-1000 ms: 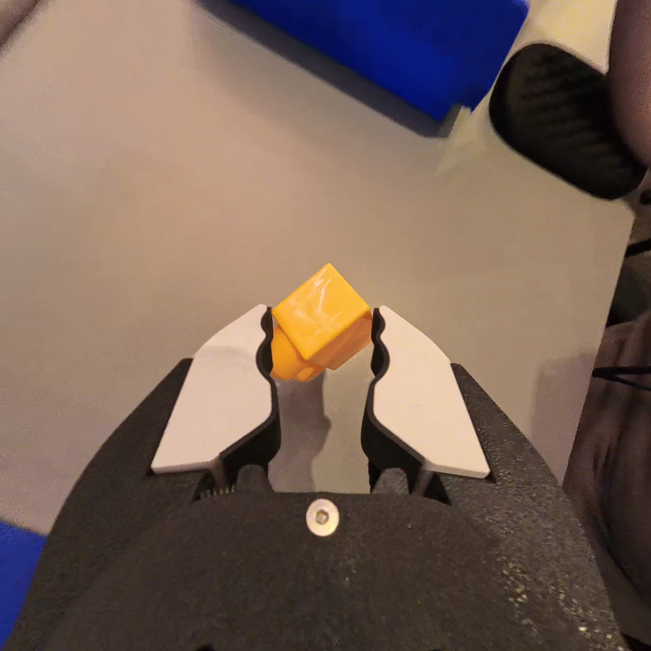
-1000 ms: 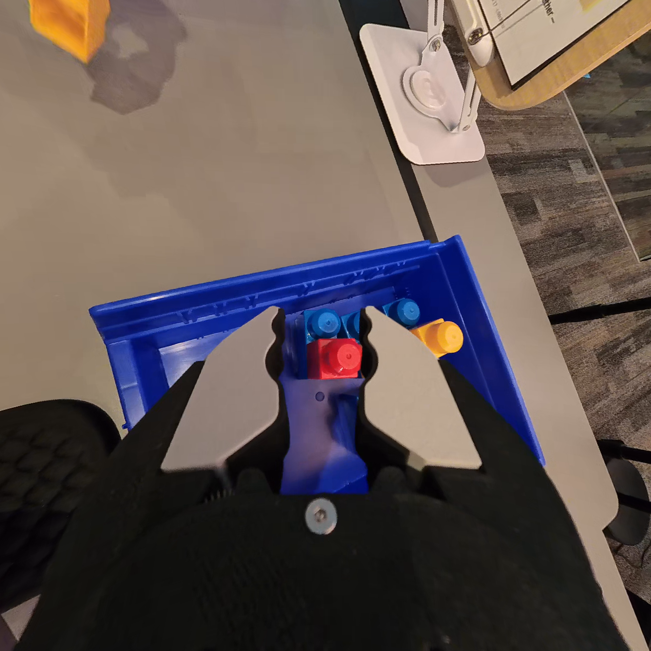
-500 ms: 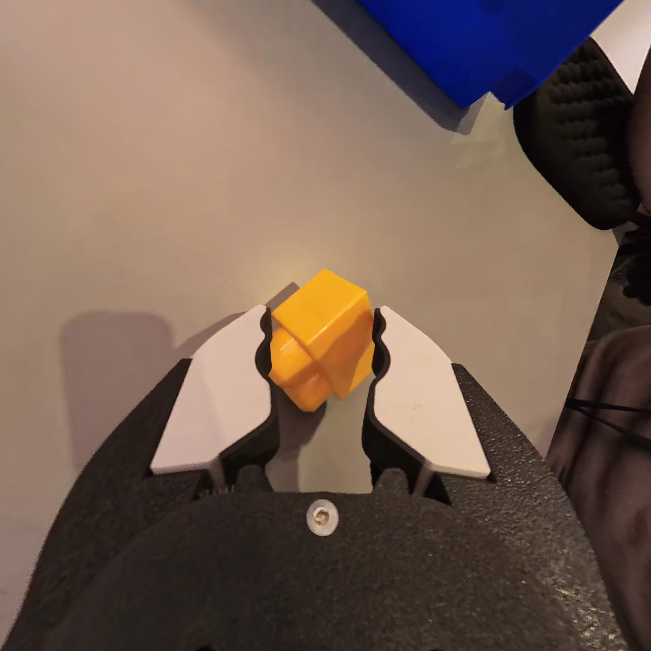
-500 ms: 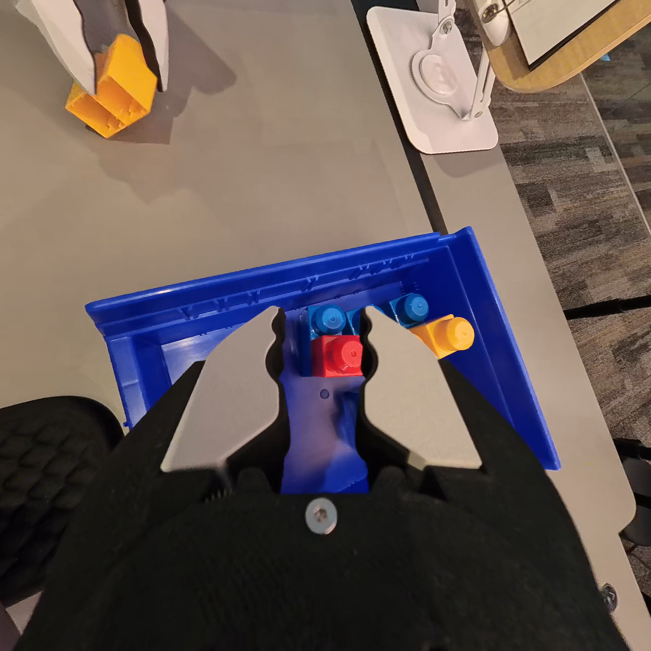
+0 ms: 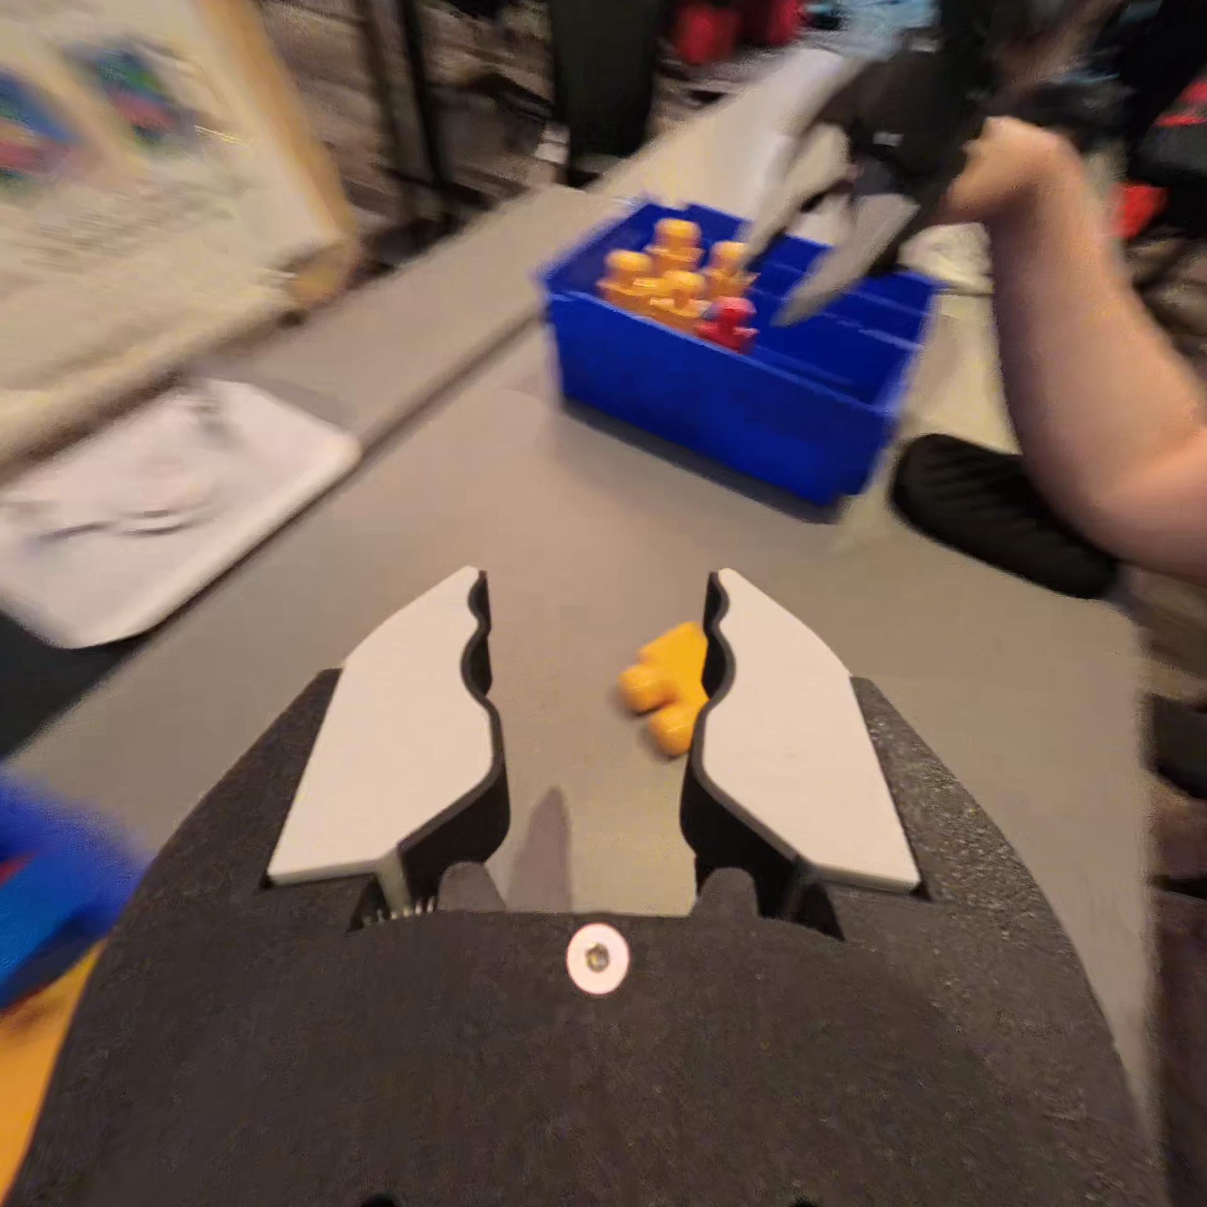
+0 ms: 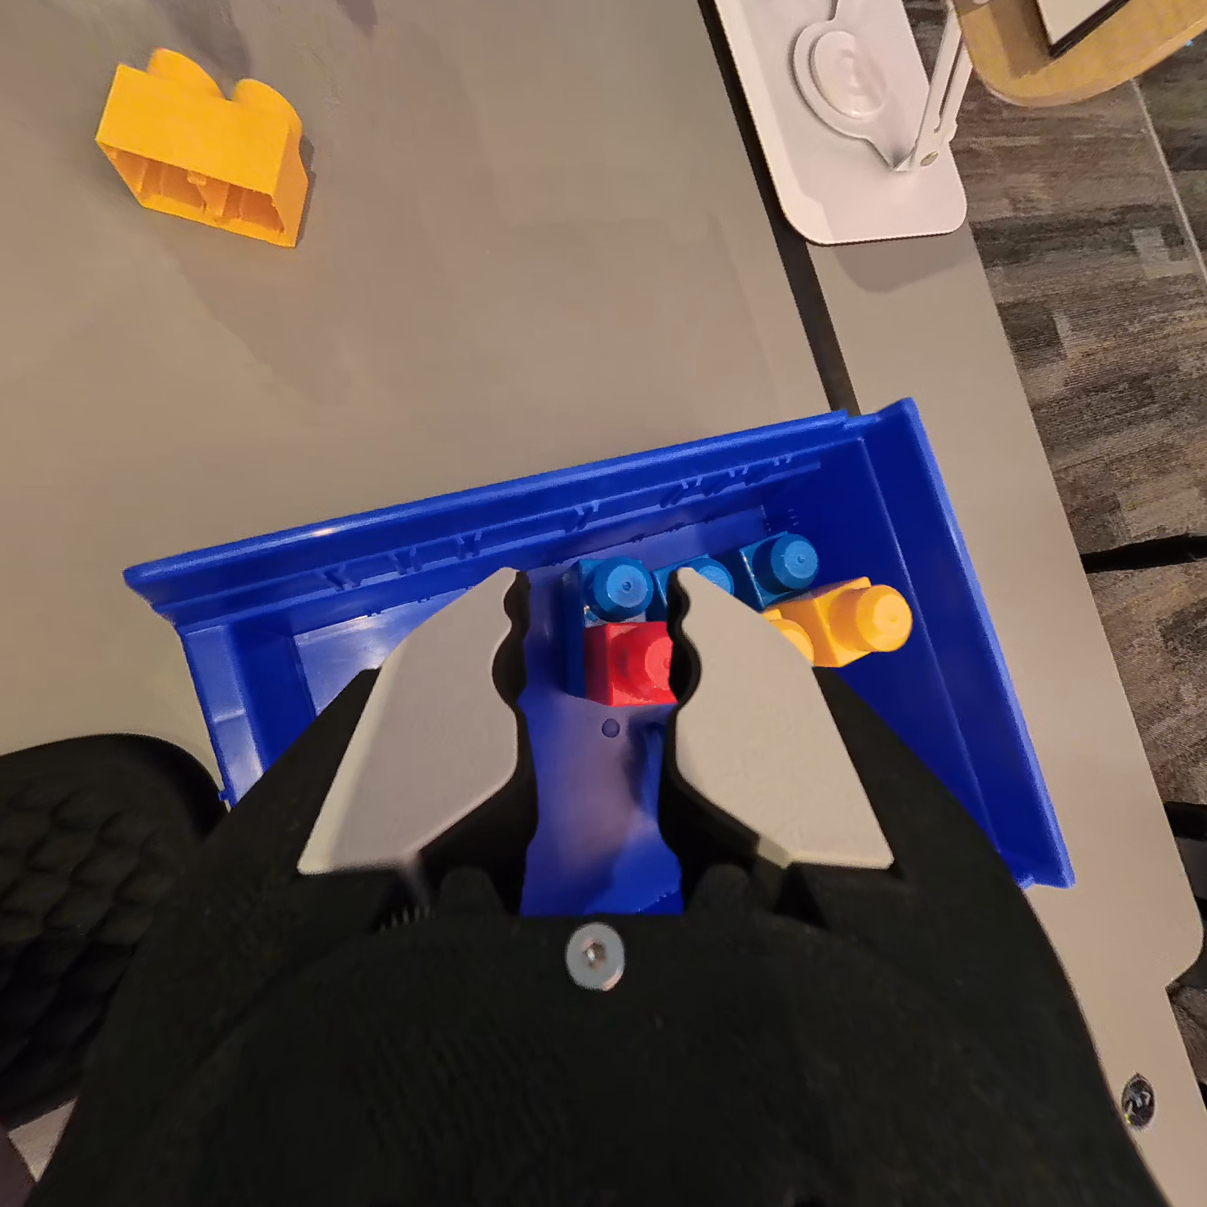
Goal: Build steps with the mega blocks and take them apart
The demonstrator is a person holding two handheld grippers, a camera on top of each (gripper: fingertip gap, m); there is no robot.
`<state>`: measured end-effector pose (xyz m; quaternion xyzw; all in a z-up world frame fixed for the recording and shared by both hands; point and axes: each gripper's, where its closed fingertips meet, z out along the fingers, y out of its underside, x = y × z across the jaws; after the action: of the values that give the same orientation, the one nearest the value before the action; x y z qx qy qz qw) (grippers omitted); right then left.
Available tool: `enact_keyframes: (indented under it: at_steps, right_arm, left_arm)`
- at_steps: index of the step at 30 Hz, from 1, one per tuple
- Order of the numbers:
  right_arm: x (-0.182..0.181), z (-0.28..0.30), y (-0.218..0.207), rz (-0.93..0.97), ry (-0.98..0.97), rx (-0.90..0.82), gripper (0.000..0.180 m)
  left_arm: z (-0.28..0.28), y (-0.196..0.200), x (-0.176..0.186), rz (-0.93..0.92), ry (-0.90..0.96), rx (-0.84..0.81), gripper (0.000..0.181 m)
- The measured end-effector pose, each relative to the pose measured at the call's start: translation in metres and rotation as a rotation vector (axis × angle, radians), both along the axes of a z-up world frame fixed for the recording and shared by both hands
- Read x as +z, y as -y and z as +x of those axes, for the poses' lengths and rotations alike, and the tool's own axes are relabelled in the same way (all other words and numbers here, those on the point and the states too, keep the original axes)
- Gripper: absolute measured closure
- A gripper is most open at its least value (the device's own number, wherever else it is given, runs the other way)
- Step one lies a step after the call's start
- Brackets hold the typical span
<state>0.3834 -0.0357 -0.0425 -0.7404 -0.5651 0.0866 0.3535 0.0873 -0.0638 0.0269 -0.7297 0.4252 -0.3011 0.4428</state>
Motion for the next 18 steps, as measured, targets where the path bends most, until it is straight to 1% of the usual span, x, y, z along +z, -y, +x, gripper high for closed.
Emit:
enact_keyframes:
  at_steps: [2, 3, 5, 7, 9, 11, 13, 15, 18]
  right_arm:
    - [-0.004, -0.003, -0.001, -0.003, 0.023, 0.0, 0.138]
    - [-0.005, -0.005, -0.002, -0.006, 0.031, 0.003, 0.138]
    - [-0.009, -0.008, -0.001, -0.013, 0.049, 0.009, 0.138]
    - [-0.01, -0.011, -0.001, -0.015, 0.062, 0.01, 0.138]
    - [-0.011, -0.012, 0.0, -0.015, 0.066, 0.012, 0.138]
    - [-0.011, -0.013, 0.001, -0.016, 0.068, 0.013, 0.137]
    - [-0.01, -0.013, 0.001, -0.015, 0.065, 0.016, 0.137]
    - [-0.01, -0.014, 0.002, -0.018, 0.06, 0.02, 0.138]
    - [-0.011, -0.011, 0.001, -0.026, 0.059, 0.015, 0.138]
  left_arm:
    - [-0.061, -0.032, 0.008, 0.101, -0.043, 0.135, 0.126]
    - [-0.088, -0.048, 0.005, 0.108, -0.057, 0.18, 0.128]
    - [-0.131, -0.073, -0.008, 0.071, -0.075, 0.214, 0.128]
    - [-0.16, -0.097, -0.023, 0.082, -0.077, 0.229, 0.129]
    - [-0.178, -0.115, -0.047, 0.095, -0.133, 0.222, 0.128]
    - [-0.191, -0.128, -0.082, 0.018, -0.239, 0.227, 0.122]
    - [-0.196, -0.137, -0.109, -0.048, -0.299, 0.215, 0.117]
    - [-0.196, -0.145, -0.123, -0.055, -0.326, 0.201, 0.116]
    - [-0.192, -0.152, -0.135, -0.046, -0.344, 0.167, 0.114]
